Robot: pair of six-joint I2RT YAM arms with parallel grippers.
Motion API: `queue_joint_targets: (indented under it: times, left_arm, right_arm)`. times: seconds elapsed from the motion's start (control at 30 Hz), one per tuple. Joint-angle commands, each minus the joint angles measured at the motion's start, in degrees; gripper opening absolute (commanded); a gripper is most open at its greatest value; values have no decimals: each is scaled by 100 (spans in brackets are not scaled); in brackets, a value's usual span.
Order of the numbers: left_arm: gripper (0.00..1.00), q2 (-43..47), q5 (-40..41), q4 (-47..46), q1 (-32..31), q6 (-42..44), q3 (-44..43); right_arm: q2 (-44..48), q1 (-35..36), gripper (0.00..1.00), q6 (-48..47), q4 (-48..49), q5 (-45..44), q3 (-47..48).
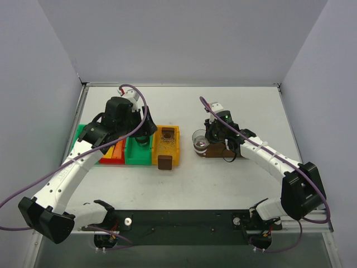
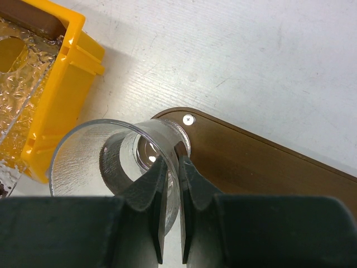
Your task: Prepare toiletry sets of a toothbrush and toothpaste on the tray
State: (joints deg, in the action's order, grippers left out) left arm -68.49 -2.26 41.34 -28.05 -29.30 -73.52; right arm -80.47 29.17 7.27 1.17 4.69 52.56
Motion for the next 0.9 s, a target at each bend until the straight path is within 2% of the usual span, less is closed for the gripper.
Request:
queue_joint_targets:
  times: [0.0,0.23,0.6,0.87]
  left_arm:
    - [75,-7,-90,-293,54,91,-198]
    - [75,20,-99,-311,63,82,-172]
    - [75,46,-143,-328,90,91,-137]
    - [75,20,-204,-328,98,100,-145]
  right_arm:
    - [13,-51,0,-15,498,-91,0]
    - [-48,-43,1,-41,297,-117,70]
    - [-57,-51,16,3,130,-188,141]
    - [-110,-43,22,47,15,-109,238]
